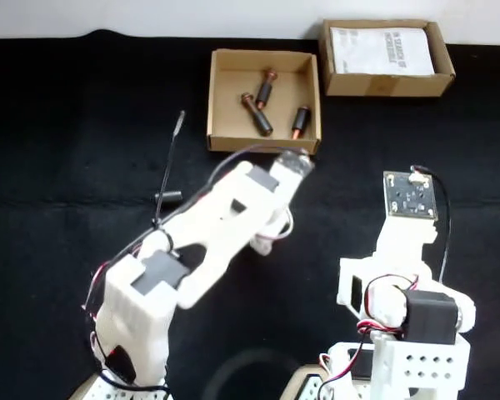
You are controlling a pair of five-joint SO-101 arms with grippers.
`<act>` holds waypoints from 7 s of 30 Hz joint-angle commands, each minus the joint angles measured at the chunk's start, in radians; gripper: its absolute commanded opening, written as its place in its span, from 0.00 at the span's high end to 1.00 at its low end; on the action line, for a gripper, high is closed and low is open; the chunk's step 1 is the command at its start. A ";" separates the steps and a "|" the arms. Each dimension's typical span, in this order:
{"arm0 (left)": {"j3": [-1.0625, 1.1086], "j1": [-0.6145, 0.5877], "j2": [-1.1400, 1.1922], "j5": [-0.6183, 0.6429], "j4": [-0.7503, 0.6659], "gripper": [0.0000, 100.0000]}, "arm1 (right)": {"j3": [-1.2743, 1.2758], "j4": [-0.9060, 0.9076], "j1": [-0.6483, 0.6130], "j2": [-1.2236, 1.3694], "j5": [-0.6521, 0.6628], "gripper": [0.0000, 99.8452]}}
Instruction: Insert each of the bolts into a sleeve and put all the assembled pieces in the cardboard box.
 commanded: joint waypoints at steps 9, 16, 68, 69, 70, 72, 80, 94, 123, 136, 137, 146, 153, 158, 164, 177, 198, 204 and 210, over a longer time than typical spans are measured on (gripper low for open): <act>-0.461 -0.133 0.216 0.155 0.006 0.99 | 0.004 -0.061 0.010 -0.007 -0.005 0.99; -0.573 -0.193 0.213 0.227 0.087 0.99 | 0.005 -0.062 0.007 -0.007 -0.008 0.99; 0.309 -1.125 -1.256 0.029 0.334 0.99 | -0.475 -0.599 -0.840 1.001 -0.253 0.99; 0.348 -1.156 -1.282 0.014 0.315 0.99 | -0.535 -0.541 -0.855 1.055 -0.233 0.99; 0.384 -1.182 -1.307 0.005 0.295 0.99 | -0.595 -0.486 -0.868 1.106 -0.219 0.99; 0.455 -1.231 -1.363 -0.026 0.261 0.99 | -0.714 -0.397 -0.885 1.202 -0.195 0.99; 0.728 -1.326 -1.652 -0.109 0.138 0.99 | -1.142 -0.143 -0.932 1.514 -0.084 0.98; 1.198 -1.325 -2.134 -0.203 0.112 0.99 | -1.428 -0.002 -0.958 1.747 -0.086 0.85; 1.471 -1.328 -2.288 -0.241 -0.043 0.99 | -1.435 -0.151 -0.977 1.910 0.006 0.85; 1.547 -1.328 -2.288 -0.242 -0.107 0.99 | -1.426 -0.202 -0.966 1.913 0.006 0.85; 1.550 -1.328 -2.288 -0.242 -0.107 0.99 | -1.426 -0.202 -0.964 1.914 0.006 0.85; 1.596 -1.328 -2.288 -0.242 -0.137 0.99 | -1.435 -0.148 -0.947 1.986 0.008 0.85; 1.598 -1.328 -2.288 -0.242 -0.137 0.99 | -1.474 -0.162 -0.947 1.997 -0.002 1.00; 1.590 -1.326 -2.288 -0.242 -0.137 0.99 | -1.600 -0.122 -0.905 1.992 -0.003 0.99; 1.590 -1.320 -2.284 -0.236 -0.129 0.99 | -1.948 0.059 -0.839 1.992 -0.003 0.99; 1.506 -1.056 -2.281 -0.169 0.117 0.99 | -2.310 0.067 -0.638 1.862 -0.192 0.99; 1.397 -0.883 -2.196 -0.167 0.118 0.99 | -1.006 0.065 -0.636 0.920 -0.193 0.99; 1.164 -0.872 -1.836 -0.160 0.114 0.99 | -0.739 0.065 -0.636 0.716 -0.193 0.99; 0.857 -0.865 -1.480 -0.120 0.121 0.99 | -0.538 0.065 -0.631 0.565 -0.222 0.99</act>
